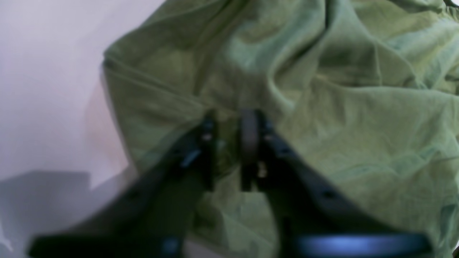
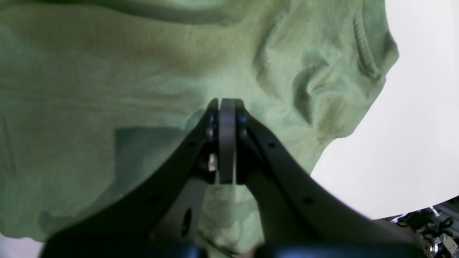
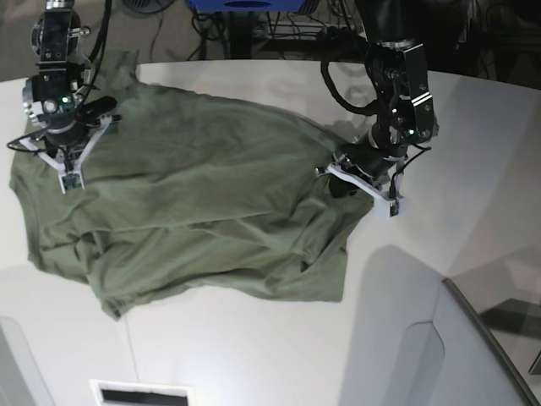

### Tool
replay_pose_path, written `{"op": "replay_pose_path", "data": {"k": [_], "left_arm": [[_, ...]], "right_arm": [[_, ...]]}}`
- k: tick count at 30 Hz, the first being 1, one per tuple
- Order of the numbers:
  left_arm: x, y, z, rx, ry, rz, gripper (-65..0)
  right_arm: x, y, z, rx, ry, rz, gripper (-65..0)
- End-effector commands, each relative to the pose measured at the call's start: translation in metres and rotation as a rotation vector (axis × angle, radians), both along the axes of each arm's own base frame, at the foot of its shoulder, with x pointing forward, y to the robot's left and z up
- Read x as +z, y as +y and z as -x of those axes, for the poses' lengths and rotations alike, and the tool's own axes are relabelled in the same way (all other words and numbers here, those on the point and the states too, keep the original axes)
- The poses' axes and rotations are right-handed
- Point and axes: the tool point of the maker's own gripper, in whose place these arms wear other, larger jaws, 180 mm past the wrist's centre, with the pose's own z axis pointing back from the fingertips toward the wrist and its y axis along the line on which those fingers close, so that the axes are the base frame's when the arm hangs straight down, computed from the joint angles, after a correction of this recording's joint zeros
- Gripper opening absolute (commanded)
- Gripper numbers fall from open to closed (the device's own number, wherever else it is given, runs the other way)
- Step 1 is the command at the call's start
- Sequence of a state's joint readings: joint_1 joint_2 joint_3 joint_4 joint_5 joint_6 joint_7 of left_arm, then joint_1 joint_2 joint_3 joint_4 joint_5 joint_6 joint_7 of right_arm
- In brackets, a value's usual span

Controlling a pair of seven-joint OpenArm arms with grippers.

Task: Layout the t-shirt on the table in an organized manner, then fold the t-shirt properly
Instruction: 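Pull the sleeve edge outward with the left gripper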

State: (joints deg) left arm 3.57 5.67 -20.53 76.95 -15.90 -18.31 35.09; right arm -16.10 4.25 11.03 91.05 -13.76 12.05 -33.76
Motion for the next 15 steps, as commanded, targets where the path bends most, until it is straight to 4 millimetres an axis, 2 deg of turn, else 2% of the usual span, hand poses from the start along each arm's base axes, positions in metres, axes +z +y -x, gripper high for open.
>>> {"op": "replay_pose_path", "data": {"k": [1,3,9,15], "left_arm": [[0.008,0.000,-0.009,0.006,-0.036,0.007,-61.7],[0.007,-0.001,-0.009,0.006,-0.032,0.009,-65.0],[0.012,0.002,-0.012,0.008,-0.046,0.000,-65.0],[0.037,0.046,-0.007,0.117,-0.087,-0.103,-65.0]], "right_arm": [[0.009,-0.005,-0.008,0.002,-0.038,0.016,-64.2],[0.009,-0.006,-0.008,-0.001,-0.038,0.017,-64.2],[0.009,-0.006,-0.008,-0.002,-0.039,0.017,-64.2],[0.010,-0.007,-0.008,-0.004,-0.040,0.018,-64.2]]}}
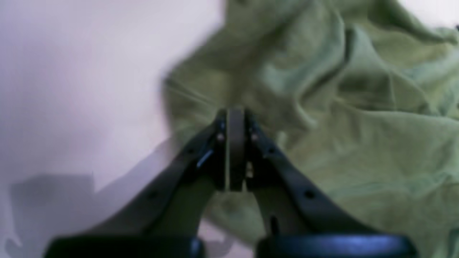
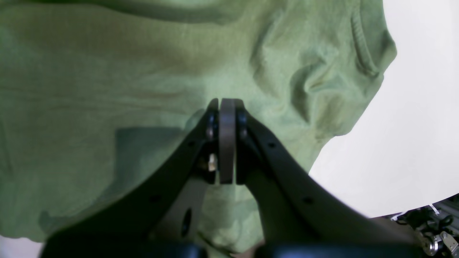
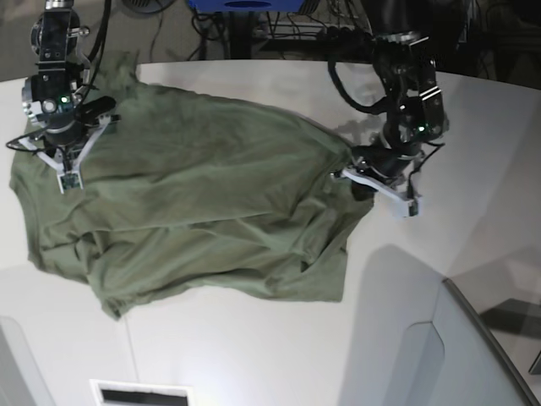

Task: Layout the t-shirt on the table in an organized manner, then fold the t-shirt properly
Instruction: 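Pull the sleeve edge outward with the left gripper, then move the right gripper over the shirt's middle and grasp the fabric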

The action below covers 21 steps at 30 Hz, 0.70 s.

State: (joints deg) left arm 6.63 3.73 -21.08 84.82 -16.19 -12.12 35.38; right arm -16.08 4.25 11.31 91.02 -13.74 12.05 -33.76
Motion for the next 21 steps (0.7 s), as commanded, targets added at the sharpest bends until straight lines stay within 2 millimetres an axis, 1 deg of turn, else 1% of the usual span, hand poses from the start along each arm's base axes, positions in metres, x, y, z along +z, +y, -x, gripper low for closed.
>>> {"op": "replay_pose_path", "data": {"k": [1,4,5,8,9,10,11,12,13,15,16,17,19,21], "left_arm": [[0.016,0.010,-0.006,0.013,-0.055,-0.029,-65.0],[0.022,0.023,0.005,0.009,-0.057,-0.074,-65.0],[0.023,0.024,0.008,0.008,-0.057,-0.078,-65.0],[0.031,0.023,0.016,-0.019,-0.068,-0.097,-65.0],[0.034,0.022,0.019,-0.021,-0.073,-0.101,-65.0],[0.039,0.023,0.023,-0.022,-0.079,-0.118,-65.0],[0.040,0.028,0.030,-0.015,-0.075,-0.133,-65.0],[0.039,0.033,0.038,-0.009,-0.064,-0.143,-65.0],[0.037,0.045,0.045,0.006,-0.051,-0.164,-65.0],[0.033,0.081,0.066,0.057,-0.007,-0.220,-65.0],[0.031,0.096,0.076,0.082,0.016,-0.239,-65.0],[0.030,0.115,0.087,0.111,0.038,-0.269,-65.0],[0.032,0.151,0.111,0.167,0.081,-0.326,-65.0],[0.039,0.181,0.134,0.220,0.110,-0.377,-65.0]], "right_arm": [[0.010,-0.005,-0.009,0.001,-0.041,0.017,-64.2],[0.010,-0.005,-0.010,0.003,-0.043,0.016,-64.2],[0.010,-0.004,-0.010,0.004,-0.042,0.016,-64.2],[0.011,0.001,-0.012,0.013,-0.047,0.007,-64.1],[0.011,0.007,-0.012,0.029,-0.048,0.000,-64.1],[0.012,0.023,-0.016,0.089,-0.047,-0.017,-63.9],[0.015,0.044,-0.017,0.168,-0.045,-0.038,-63.9],[0.015,0.067,-0.014,0.244,-0.037,-0.064,-63.9],[0.018,0.087,-0.012,0.298,-0.039,-0.089,-63.9],[0.026,0.126,-0.014,0.363,-0.061,-0.141,-63.9],[0.027,0.144,-0.013,0.390,-0.065,-0.165,-63.9],[0.028,0.164,-0.012,0.422,-0.062,-0.192,-63.9],[0.029,0.206,-0.009,0.490,-0.045,-0.243,-63.9],[0.029,0.244,-0.009,0.571,-0.033,-0.280,-63.9]]}}
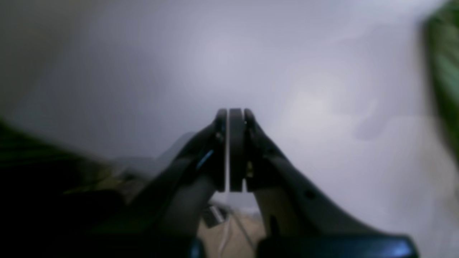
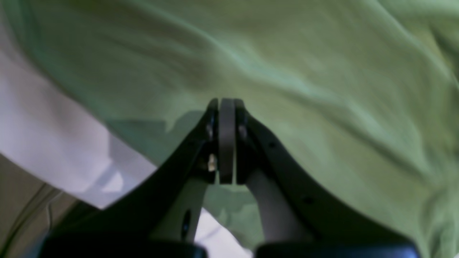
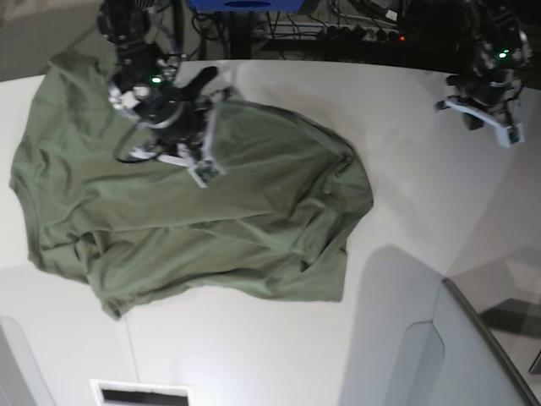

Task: Layout the t-shirt on the table in an organized manner, then fold the t-shirt properly
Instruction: 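Move the right gripper over the shirt's middle and grasp the fabric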

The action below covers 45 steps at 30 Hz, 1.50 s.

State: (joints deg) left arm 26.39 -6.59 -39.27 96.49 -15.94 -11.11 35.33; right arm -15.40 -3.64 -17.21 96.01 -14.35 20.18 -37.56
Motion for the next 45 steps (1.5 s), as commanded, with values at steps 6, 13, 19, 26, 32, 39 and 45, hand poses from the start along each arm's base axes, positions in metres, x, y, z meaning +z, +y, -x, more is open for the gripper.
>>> {"op": "replay_pose_path", "data": {"k": [6,13,19,26,32,39,45], "left_arm": [[0.028,0.054,0.043,0.105,0.008,-0.110,-65.0],[0.029,0.061,0.063,0.127,0.040,-0.125,-65.0],[0.033,0.060,0.064,0.117,0.040,-0.136,-65.0],[0.040,0.060,0.059,0.106,0.024,-0.149,-65.0],[0.043,0.060,0.049,0.104,0.000,-0.151,-65.0],[0.047,0.045,0.008,0.014,-0.044,-0.140,-65.0],[0.046,-0.069,-0.102,-0.307,-0.152,-0.012,-65.0]], "right_arm": [[-0.007,0.075,-0.026,0.168,0.012,-0.047,-63.9],[-0.013,0.105,-0.066,0.053,0.162,-0.267,-64.1],[-0.021,0.135,-0.059,0.084,0.234,-0.358,-64.1],[-0.046,0.157,-0.020,0.070,0.336,-0.400,-64.1],[-0.049,0.169,0.011,0.116,0.370,-0.410,-64.1],[-0.042,0.171,0.024,0.166,0.415,-0.371,-64.1],[-0.042,0.170,0.024,0.166,0.417,-0.368,-64.1]]}}
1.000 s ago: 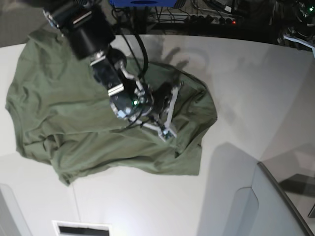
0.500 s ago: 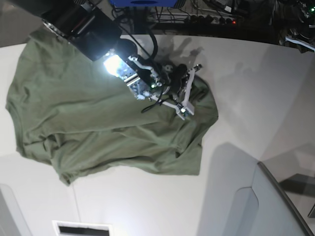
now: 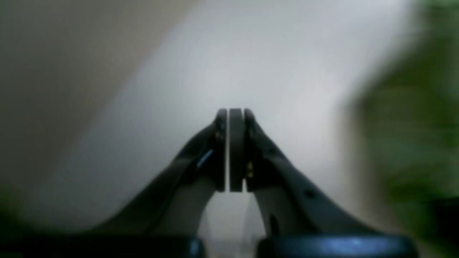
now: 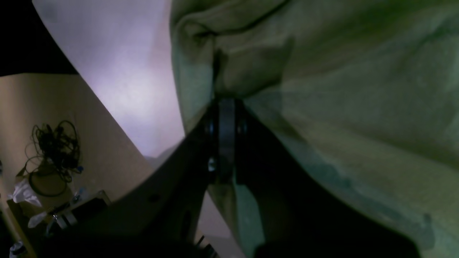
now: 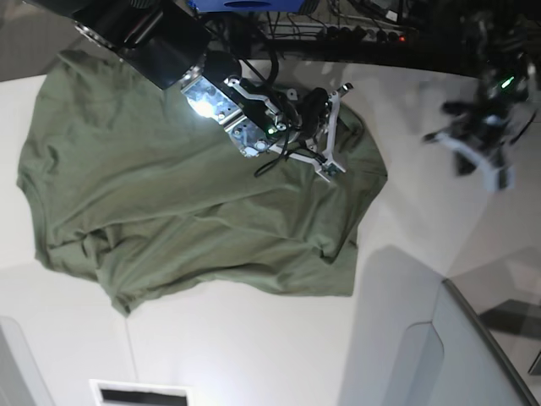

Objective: Layout the t-shirt on the table in an organized manner, then fold the t-shirt properly

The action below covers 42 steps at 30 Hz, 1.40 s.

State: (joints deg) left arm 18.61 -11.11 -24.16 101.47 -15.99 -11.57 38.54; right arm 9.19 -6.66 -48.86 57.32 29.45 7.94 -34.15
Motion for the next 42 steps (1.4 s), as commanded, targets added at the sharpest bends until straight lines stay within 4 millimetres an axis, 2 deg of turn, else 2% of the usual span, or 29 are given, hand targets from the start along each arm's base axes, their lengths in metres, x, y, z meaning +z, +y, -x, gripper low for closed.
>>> {"op": "replay_pose_path", "data": {"k": [1,4,7,9,12,15,19,23,26,35,42], "left_arm": [[0.015,-0.023,-0.030,-0.070,-0.044,0.015,-65.0],[0.008,-0.088,-0.083,-0.233,0.021,0.074,-65.0],[-0.008,-0.132,-0.120,-0.338,0.078,0.101,-65.0],[-0.031,-0.149,-0.132,-0.383,0.163,0.102,-65.0],[-0.072,-0.161,-0.128,-0.431,0.313,0.076,-65.0],[-0.095,-0.162,-0.118,-0.454,0.405,0.050,-65.0],[-0.107,-0.159,-0.116,-0.450,0.402,0.049,-65.0],[-0.119,-0.151,-0.109,-0.431,0.433,0.050,-65.0],[-0.120,-0.150,-0.108,-0.432,0.435,0.048,-65.0],[-0.124,-0.148,-0.102,-0.423,0.451,0.055,-65.0],[-0.124,-0.151,-0.102,-0.425,0.452,0.059,-65.0]], "right_arm": [[0.011,0.008,-0.009,0.001,-0.026,-0.029,-64.1],[0.006,0.002,-0.007,0.006,-0.014,-0.008,-64.1],[0.005,0.000,-0.006,0.007,-0.013,-0.002,-64.1],[0.003,-0.003,-0.006,0.007,-0.012,0.004,-64.1],[-0.002,-0.013,-0.008,0.002,-0.011,0.024,-64.1],[-0.006,-0.021,-0.009,0.000,-0.012,0.038,-64.1],[-0.005,-0.022,-0.008,0.006,-0.018,0.037,-64.1],[0.025,0.000,-0.017,0.023,-0.081,-0.042,-64.1],[0.043,0.011,-0.036,0.025,-0.131,-0.072,-64.1],[0.048,0.015,-0.085,-0.045,-0.225,-0.097,-63.9],[0.029,-0.001,-0.106,-0.103,-0.251,-0.070,-63.9]]}}
